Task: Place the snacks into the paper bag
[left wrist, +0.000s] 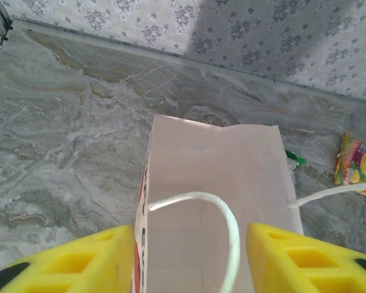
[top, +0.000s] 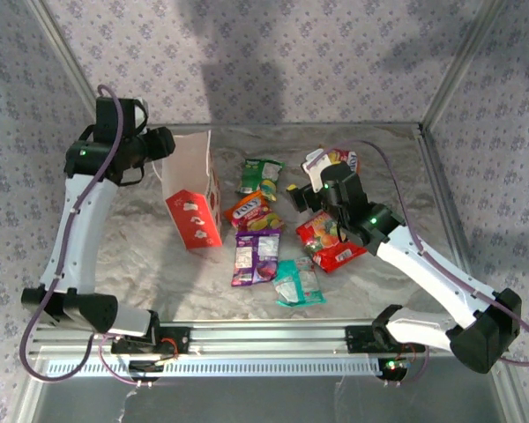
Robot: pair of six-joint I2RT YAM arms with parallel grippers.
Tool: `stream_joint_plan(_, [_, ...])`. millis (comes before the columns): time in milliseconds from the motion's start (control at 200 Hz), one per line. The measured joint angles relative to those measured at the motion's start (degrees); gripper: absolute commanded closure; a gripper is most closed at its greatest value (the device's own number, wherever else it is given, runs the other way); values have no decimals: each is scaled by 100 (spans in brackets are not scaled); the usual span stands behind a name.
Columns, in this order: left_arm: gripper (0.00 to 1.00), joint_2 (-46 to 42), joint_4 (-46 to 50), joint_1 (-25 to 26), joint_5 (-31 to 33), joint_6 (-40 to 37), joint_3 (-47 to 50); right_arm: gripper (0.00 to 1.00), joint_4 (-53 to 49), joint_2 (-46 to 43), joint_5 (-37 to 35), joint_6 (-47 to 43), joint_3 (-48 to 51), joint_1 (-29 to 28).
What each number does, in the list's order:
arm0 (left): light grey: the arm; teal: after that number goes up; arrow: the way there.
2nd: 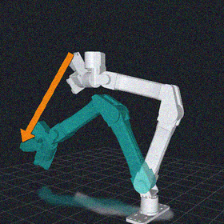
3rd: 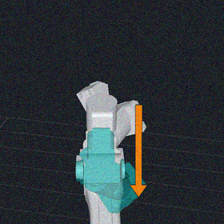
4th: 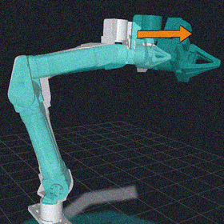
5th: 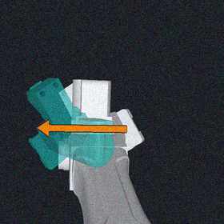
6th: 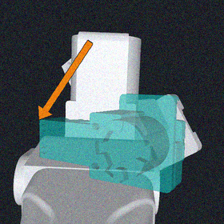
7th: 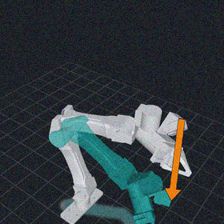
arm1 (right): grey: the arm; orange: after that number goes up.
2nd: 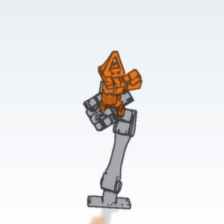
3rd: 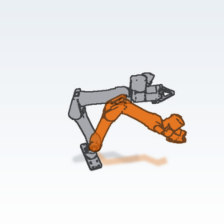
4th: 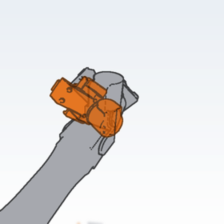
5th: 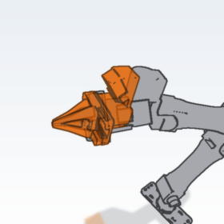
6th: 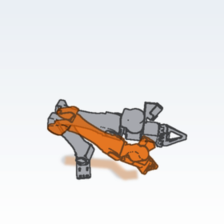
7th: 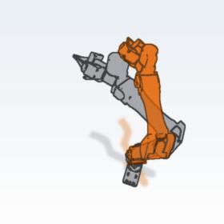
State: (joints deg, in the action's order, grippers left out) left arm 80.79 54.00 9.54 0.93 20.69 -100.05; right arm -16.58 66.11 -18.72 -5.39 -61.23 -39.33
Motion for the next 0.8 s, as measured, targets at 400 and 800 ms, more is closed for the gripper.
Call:
stream_joint_plan(400, [82,-168,-151,-485,-428,310,251,0,2,-13,-2,83,4,122])
stream_joint_plan(800, [88,-1045,-999,-833,-1082,979,1779,0,-4,-240,-17,356,177,190])
